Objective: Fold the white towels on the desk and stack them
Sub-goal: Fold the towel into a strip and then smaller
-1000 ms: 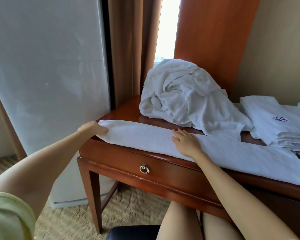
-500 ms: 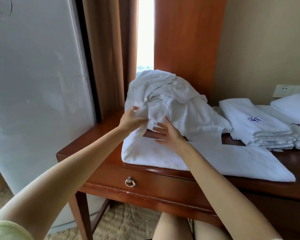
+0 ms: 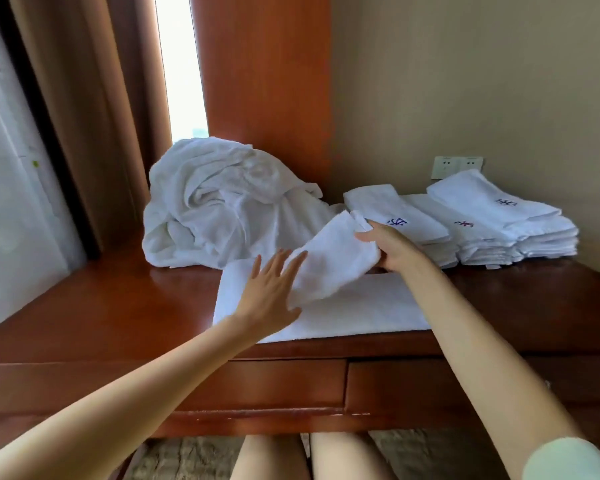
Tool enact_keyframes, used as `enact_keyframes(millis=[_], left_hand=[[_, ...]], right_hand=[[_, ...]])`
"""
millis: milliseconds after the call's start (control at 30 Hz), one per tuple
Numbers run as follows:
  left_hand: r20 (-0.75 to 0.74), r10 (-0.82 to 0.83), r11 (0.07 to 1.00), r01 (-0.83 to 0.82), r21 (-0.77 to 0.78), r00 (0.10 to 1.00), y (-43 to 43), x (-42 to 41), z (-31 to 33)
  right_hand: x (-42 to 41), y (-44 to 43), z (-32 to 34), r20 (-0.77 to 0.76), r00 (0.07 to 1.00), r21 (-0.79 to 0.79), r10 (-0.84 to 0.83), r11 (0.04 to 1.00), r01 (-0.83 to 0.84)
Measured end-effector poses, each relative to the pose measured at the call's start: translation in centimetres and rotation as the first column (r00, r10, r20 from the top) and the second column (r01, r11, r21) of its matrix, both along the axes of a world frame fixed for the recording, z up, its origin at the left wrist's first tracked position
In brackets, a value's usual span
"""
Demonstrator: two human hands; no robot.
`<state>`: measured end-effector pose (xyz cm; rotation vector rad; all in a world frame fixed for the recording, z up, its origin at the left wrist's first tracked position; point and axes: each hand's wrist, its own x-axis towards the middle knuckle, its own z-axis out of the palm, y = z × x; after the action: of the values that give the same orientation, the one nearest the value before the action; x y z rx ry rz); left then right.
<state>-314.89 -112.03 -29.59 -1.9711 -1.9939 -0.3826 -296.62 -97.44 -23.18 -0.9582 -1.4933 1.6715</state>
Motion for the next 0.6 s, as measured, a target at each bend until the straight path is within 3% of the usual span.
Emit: enact_keyframes(millis=[67,167,200,300,433,533,600], left_hand=[[-0.010,0.040,0.991,-0.041,-0.131,0.999,0.2,0.0,-0.6],[-0.004,0.061,0.957,-0.059,-0.285,0.998,0.6,0.9,-1.6],[0.002,0.060,0.950,-0.057,-0.308,0.998,0.7,1.3,-1.9],[0.007,0.081,0.954,-0.075,-0.290,0.997,1.0,1.6,-2.4],[-0.131,0.119,0.959,-0.148,-0.240,0.984,0.7,1.1,-2.3],[-0.174,0.105,0.966,-0.142,-0.217,0.979,0.5,0.8,-2.0],[-0.160,0.081,0.963,-0.118,-0.241,0.984,0.5,1.1,-1.8]], right_hand=[[3.7,1.1,-1.0,0.172,0.983,0.111,-0.065,0.993,0.046],[7.2,1.6,-3.9,0.526,0.834,0.319,-0.164,0.948,-0.015],[7.9,1.7,-4.8,0.558,0.809,0.351,-0.187,0.936,-0.026],[8.6,2.0,-6.0,0.437,0.879,0.364,-0.191,0.931,0.021],[9.6,2.9,-4.8,0.361,0.891,0.412,-0.274,0.904,0.111],[11.2,3.3,-4.3,0.485,0.821,0.419,-0.302,0.904,0.085],[12.0,2.9,-4.9,0.617,0.746,0.343,-0.250,0.939,0.032]])
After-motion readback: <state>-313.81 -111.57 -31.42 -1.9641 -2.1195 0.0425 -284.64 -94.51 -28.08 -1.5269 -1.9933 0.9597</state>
